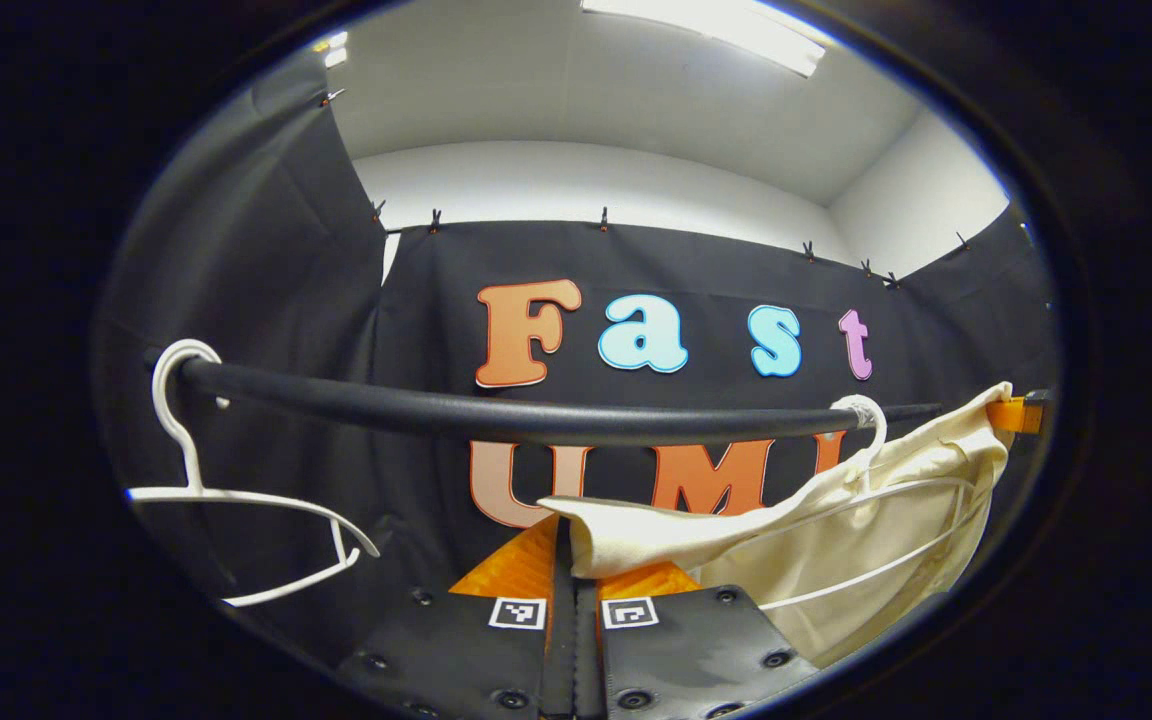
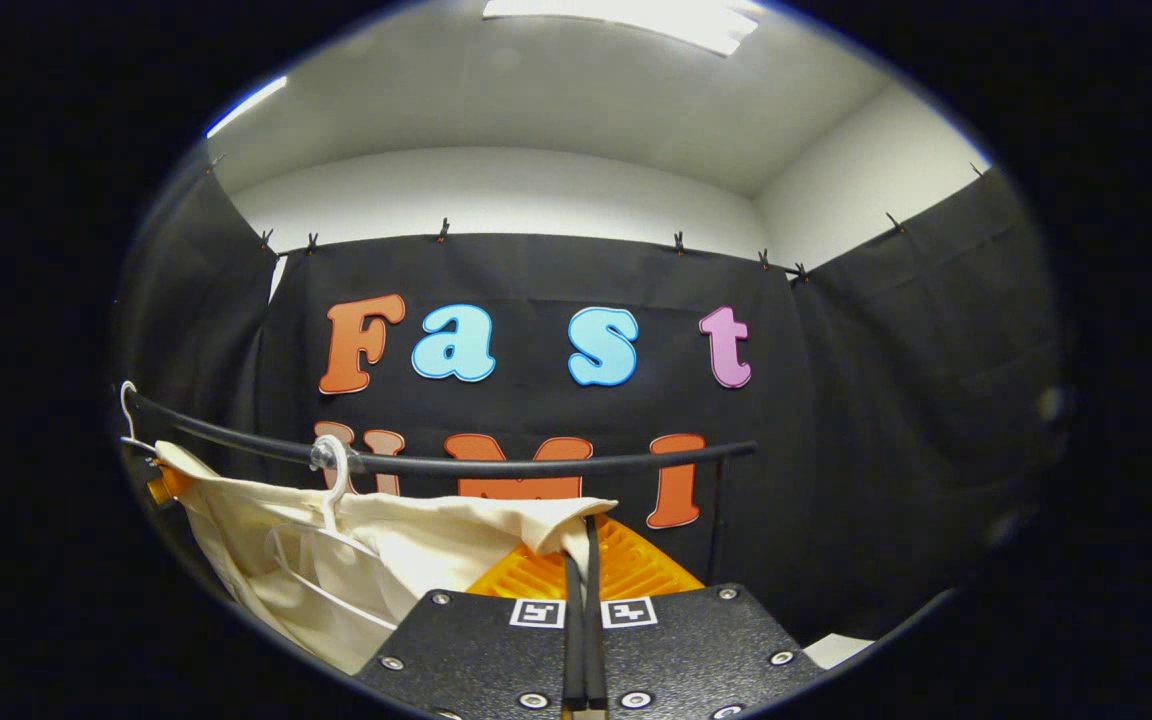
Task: Grasp the clothes on the hanger with both hands and then place them into the laundry hamper below.
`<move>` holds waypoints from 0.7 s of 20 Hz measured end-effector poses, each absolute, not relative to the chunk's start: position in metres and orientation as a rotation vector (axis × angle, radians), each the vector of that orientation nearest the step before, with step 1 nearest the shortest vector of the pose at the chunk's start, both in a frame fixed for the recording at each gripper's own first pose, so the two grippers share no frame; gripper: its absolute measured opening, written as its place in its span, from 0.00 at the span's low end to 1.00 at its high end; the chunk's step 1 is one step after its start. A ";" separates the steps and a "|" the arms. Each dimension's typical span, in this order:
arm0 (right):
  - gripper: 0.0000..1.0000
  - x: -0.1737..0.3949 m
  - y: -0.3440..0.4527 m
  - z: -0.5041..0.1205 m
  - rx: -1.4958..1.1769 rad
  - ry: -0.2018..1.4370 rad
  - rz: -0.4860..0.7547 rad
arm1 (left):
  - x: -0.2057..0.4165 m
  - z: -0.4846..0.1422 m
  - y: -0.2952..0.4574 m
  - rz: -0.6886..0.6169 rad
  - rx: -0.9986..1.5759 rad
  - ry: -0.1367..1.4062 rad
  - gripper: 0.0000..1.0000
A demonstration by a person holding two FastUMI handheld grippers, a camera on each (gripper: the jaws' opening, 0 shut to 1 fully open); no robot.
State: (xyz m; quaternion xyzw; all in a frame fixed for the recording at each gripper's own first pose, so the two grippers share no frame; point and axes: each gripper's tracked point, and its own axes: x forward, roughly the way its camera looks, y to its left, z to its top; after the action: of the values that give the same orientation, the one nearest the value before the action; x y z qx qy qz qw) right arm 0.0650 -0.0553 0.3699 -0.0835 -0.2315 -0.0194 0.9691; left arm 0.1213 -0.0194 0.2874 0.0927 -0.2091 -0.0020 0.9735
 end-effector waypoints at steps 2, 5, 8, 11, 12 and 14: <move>0.00 0.065 -0.066 0.390 -0.277 -0.514 -0.088 | 0.122 0.293 -0.024 -0.019 0.186 -0.427 0.06; 0.00 0.072 -0.073 0.405 -0.408 -0.525 -0.120 | 0.127 0.298 -0.029 -0.026 0.204 -0.429 0.06; 0.00 0.082 -0.082 0.399 -0.431 -0.474 -0.082 | 0.132 0.297 -0.034 -0.034 0.207 -0.423 0.06; 0.00 0.090 -0.110 0.372 -0.449 -0.401 -0.068 | 0.131 0.291 -0.045 -0.056 0.236 -0.404 0.06; 0.00 0.093 -0.123 0.363 -0.446 -0.381 -0.074 | 0.131 0.289 -0.054 -0.072 0.252 -0.398 0.06; 0.00 0.103 -0.146 0.339 -0.406 -0.339 -0.085 | 0.133 0.288 -0.069 -0.090 0.284 -0.399 0.06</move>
State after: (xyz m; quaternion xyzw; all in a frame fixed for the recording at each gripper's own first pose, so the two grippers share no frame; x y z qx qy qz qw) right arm 0.1027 -0.1460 0.3393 -0.2004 -0.1673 -0.0419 0.9644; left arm 0.1328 -0.0692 0.2876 0.1407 -0.1974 -0.0447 0.9691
